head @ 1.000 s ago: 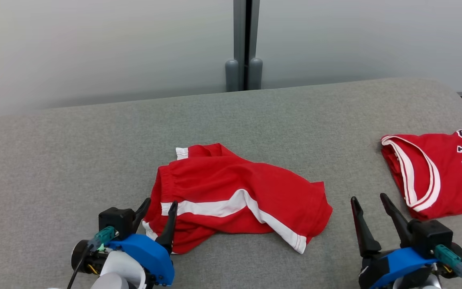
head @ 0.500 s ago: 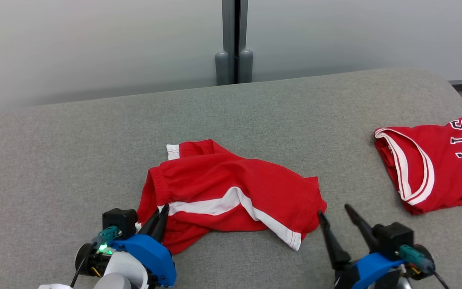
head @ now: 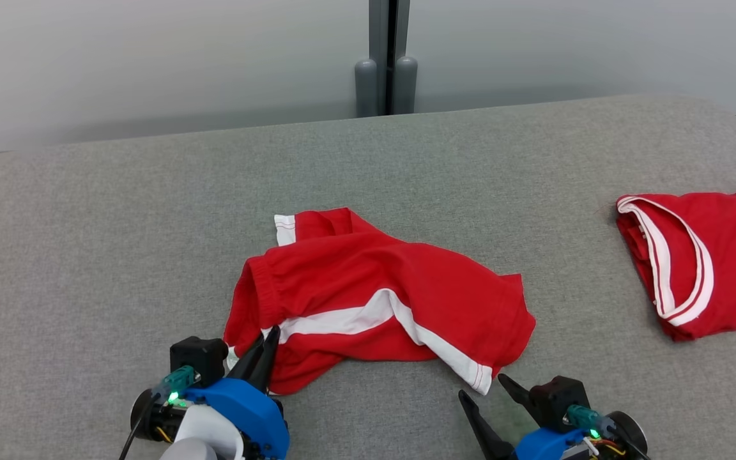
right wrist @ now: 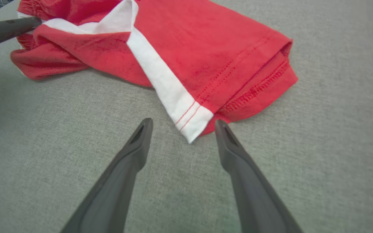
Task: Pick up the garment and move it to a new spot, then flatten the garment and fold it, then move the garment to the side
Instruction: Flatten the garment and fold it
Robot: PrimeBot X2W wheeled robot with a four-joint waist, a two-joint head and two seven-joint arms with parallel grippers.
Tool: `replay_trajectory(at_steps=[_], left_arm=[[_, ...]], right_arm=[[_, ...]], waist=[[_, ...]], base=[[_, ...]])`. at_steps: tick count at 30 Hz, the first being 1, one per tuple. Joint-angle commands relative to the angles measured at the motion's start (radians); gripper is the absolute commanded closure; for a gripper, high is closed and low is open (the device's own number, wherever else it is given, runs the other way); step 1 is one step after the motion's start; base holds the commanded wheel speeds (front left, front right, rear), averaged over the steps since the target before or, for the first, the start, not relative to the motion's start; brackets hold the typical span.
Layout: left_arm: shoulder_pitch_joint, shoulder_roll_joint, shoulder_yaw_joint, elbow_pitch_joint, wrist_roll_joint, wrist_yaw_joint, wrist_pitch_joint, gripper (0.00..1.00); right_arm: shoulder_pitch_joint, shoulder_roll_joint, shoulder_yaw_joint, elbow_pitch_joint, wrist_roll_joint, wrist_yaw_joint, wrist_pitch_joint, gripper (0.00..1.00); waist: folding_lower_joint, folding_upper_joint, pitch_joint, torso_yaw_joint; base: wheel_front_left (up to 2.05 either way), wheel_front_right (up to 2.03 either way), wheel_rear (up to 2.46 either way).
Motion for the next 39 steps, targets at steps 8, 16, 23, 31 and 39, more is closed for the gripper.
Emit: replay_trajectory(at_steps=[8,16,23,31,39], left_arm=[[-0.043,0.010,-0.004,-0.001,-0.009,-0.005,-0.011,1.00],[-0.052,0.017,-0.009,0.005,-0.015,-0.006,-0.015,1.00],[-0.054,0.022,-0.012,-0.001,-0.019,-0.004,-0.025,1.00],[-0.029,-0.020,0.018,-0.122,-0.193,-0.015,-0.065,1.00],[-0.112,0.094,-0.030,-0.397,-0.422,-0.016,0.092,1.00]], right_arm=[[-0.063,0.000,0.011,0.066,0.043,0.000,0.005,0.00],[-0.097,-0.001,0.068,0.115,0.102,0.000,-0.027,0.19],[-0.126,-0.001,0.076,0.127,0.139,0.000,-0.094,1.00],[-0.140,-0.001,-0.032,-0.030,0.165,0.000,-0.179,1.00],[-0.215,-0.065,-0.074,-0.309,0.196,0.000,-0.033,1.00]], waist=[[-0.0001,0.0000,0.021,0.011],[-0.0001,0.0000,0.027,0.010],[-0.0001,0.0000,0.019,0.008],[-0.0001,0.0000,-0.001,-0.001],[-0.0001,0.0000,0.045,-0.019]], base=[[0.00,0.00,0.00],[0.00,0.00,0.00],[0.00,0.00,0.00],[0.00,0.00,0.00],[0.00,0.00,0.00]])
